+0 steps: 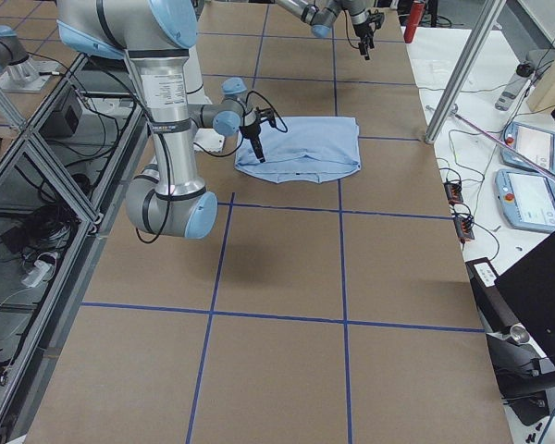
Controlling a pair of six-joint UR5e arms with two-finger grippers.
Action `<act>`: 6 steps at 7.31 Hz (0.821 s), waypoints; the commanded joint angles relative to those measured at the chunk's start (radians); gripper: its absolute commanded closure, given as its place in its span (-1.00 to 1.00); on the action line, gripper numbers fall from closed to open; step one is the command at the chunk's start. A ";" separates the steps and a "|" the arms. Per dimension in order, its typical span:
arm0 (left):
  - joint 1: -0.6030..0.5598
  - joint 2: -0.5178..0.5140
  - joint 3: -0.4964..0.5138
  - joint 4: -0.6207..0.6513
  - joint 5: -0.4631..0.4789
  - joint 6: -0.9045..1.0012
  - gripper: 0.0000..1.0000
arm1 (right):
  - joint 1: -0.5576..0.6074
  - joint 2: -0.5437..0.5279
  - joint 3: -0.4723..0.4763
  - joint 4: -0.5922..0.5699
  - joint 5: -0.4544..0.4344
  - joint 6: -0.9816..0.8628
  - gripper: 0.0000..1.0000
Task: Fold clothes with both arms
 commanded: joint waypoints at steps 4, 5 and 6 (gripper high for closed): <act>0.002 0.000 0.001 0.000 0.000 0.000 -1.00 | -0.044 -0.007 -0.004 -0.005 -0.047 0.001 -0.24; 0.003 0.000 -0.001 0.000 0.000 0.000 -1.00 | -0.051 -0.008 -0.006 -0.005 -0.052 0.001 -0.09; 0.003 0.000 0.001 0.000 0.000 0.000 -1.00 | -0.056 -0.007 -0.006 -0.005 -0.054 0.001 -0.03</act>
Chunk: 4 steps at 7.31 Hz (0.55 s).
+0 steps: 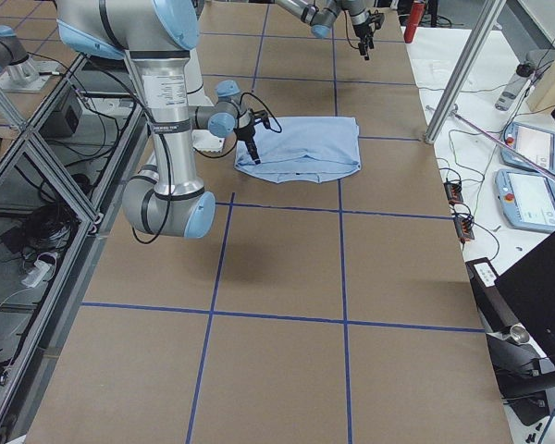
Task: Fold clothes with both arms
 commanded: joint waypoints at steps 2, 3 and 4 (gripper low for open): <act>0.001 0.000 -0.001 0.000 0.000 0.000 -1.00 | -0.008 0.000 0.001 0.000 -0.005 0.000 0.22; 0.001 0.000 0.001 0.000 0.000 0.000 -1.00 | -0.008 0.000 -0.001 0.000 -0.005 -0.001 0.69; 0.001 0.000 0.001 0.000 0.000 0.000 -1.00 | -0.008 0.000 0.001 0.000 -0.005 -0.002 0.98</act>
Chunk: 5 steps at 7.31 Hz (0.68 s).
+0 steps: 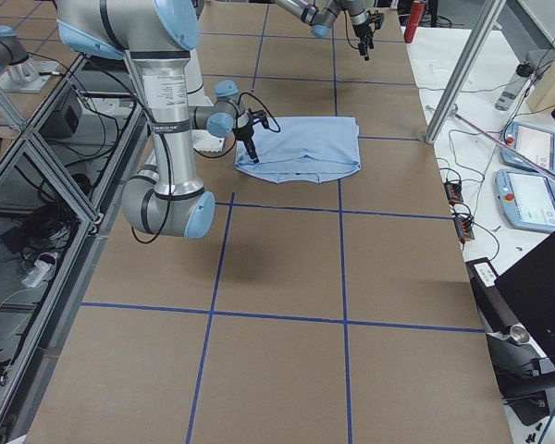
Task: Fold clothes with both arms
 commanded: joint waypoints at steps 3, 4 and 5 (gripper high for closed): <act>0.000 0.000 -0.001 0.000 0.000 0.000 -1.00 | 0.000 0.003 0.001 0.000 0.001 -0.001 1.00; 0.000 0.000 -0.001 0.000 0.000 0.000 -1.00 | 0.007 0.005 0.010 0.000 0.003 -0.001 1.00; 0.000 0.000 -0.001 0.000 0.000 0.000 -1.00 | 0.021 -0.014 0.031 -0.005 0.011 -0.002 1.00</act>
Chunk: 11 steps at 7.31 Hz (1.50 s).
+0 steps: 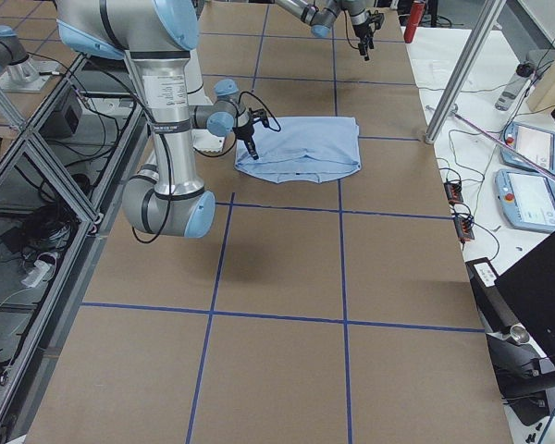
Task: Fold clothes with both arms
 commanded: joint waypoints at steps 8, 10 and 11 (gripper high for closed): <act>0.002 0.006 -0.014 -0.002 0.000 -0.002 -1.00 | 0.007 -0.164 0.099 0.001 0.008 0.105 -1.00; 0.003 0.006 -0.014 -0.002 -0.021 -0.003 -1.00 | 0.117 -0.066 0.092 0.001 0.103 0.053 -1.00; 0.003 0.009 -0.038 -0.002 -0.091 -0.065 -1.00 | 0.181 -0.036 0.093 0.003 0.166 0.045 -1.00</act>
